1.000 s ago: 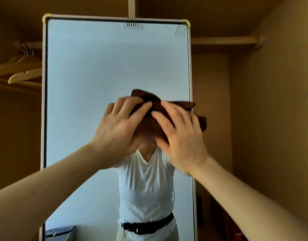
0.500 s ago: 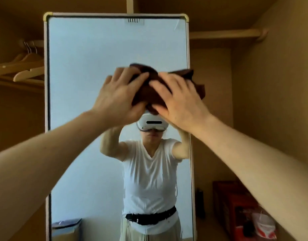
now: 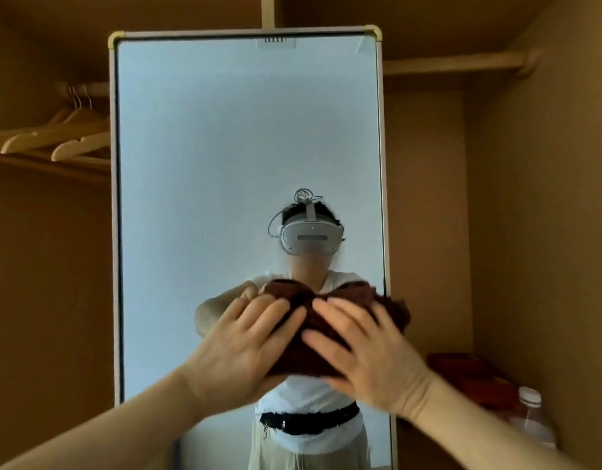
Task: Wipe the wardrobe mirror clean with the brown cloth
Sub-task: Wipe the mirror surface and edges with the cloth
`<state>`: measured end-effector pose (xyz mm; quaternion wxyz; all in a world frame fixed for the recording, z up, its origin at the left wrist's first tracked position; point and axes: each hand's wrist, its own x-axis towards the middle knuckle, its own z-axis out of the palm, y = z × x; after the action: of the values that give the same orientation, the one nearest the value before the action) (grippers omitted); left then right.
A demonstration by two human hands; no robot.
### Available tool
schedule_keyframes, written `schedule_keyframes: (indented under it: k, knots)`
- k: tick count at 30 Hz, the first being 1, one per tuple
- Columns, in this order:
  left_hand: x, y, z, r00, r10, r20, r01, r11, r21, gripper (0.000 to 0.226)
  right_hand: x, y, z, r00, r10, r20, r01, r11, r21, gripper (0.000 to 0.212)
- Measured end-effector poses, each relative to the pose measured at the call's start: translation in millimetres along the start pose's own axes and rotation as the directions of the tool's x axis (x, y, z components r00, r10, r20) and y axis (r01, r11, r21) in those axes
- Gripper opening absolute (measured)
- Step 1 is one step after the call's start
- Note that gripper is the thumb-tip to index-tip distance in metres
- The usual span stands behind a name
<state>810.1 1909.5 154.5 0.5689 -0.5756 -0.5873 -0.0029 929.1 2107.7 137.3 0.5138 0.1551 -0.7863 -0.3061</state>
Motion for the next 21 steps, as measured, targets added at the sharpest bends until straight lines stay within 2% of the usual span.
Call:
schedule_keyframes:
  k: [3,7,10,13,15,19,21]
  knots:
    - [50.7,-36.9,-20.1,0.992,-0.072,-0.101,0.082,0.992,0.097,0.064,52.7,55.2,-19.0,0.997,-0.035,-0.074,0.033,0.999,-0.027,0.055]
    - [117.4,-86.0,-54.9,0.950,-0.277,-0.144,0.296,0.946,0.133,0.074,127.1,113.7,-47.4,0.995,0.087,-0.056,-0.087,0.996,0.015,0.059]
    - [129.4,-93.6,-62.4,0.940,-0.316,-0.127,0.330,0.938,0.110,0.076,139.3,114.8,-51.6,0.983,0.175,-0.051,-0.167,0.978,0.123,0.060]
    - [105.9,-74.8,-48.6,0.957,-0.266,-0.118,0.278,0.956,0.098,0.075,109.4,83.1,-38.9,0.971,0.213,-0.105,-0.203,0.974,0.099,0.063]
    - [72.1,-48.8,-30.6,0.969,-0.225,-0.098,0.232,0.970,0.067,0.074,74.1,50.1,-23.1,0.972,0.216,-0.091,-0.207,0.973,0.097,0.066]
    - [-8.5,3.6,0.7,0.997,-0.072,-0.017,0.072,0.997,-0.026,0.059,2.2,-17.8,3.3,0.993,0.091,0.078,-0.096,0.993,0.062,0.067]
    - [-21.4,5.3,2.9,1.000,0.024,-0.001,-0.024,0.998,-0.065,0.053,-6.6,-25.3,5.6,0.990,0.022,0.141,-0.030,0.998,0.057,0.069]
